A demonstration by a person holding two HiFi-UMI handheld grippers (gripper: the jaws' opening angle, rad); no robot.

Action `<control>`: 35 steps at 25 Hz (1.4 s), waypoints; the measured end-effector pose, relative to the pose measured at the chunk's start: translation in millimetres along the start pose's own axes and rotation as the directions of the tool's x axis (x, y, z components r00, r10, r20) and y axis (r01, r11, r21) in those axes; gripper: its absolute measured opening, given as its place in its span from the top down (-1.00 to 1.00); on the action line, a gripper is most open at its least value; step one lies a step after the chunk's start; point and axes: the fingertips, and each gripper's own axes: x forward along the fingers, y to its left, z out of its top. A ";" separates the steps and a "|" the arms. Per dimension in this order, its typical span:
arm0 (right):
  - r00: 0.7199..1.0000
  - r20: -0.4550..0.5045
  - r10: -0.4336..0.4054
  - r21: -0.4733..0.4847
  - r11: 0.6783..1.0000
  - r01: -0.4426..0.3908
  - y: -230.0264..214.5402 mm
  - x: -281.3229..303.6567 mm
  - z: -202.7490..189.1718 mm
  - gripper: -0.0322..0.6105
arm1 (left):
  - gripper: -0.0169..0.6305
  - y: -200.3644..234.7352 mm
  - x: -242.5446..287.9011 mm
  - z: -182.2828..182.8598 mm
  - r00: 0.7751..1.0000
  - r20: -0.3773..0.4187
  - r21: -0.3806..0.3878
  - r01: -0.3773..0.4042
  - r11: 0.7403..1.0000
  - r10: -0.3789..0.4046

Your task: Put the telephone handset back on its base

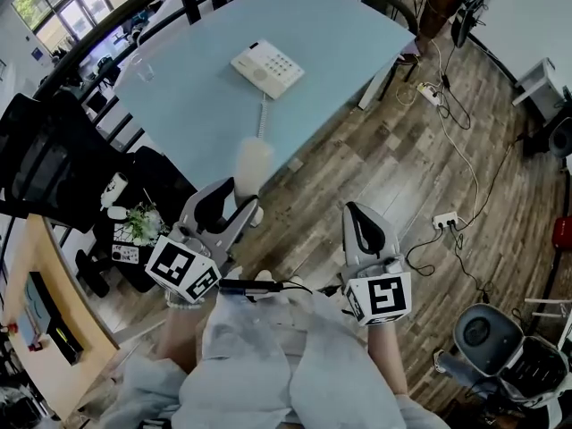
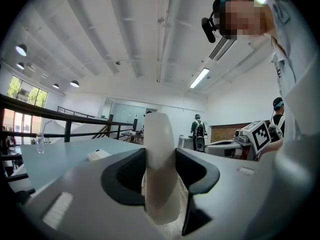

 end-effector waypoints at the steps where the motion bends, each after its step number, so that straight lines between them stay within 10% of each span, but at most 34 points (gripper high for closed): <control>1: 1.000 -0.005 0.000 -0.012 1.000 0.000 -2.7 -1.6 -1.3 0.88 | 0.36 -2.3 2.2 -0.5 1.000 0.000 0.000 -0.004 1.000 0.004; 18: 1.000 -0.015 -0.019 -0.023 1.000 0.018 -55.8 -15.8 -19.5 0.88 | 0.36 -26.3 46.5 -6.0 0.999 0.023 -0.036 -0.034 0.999 0.035; 35: 1.000 -0.020 -0.018 -0.054 0.998 0.017 -115.1 96.5 2.7 0.88 | 0.36 58.4 149.3 10.7 0.998 0.034 -0.067 -0.047 0.997 0.050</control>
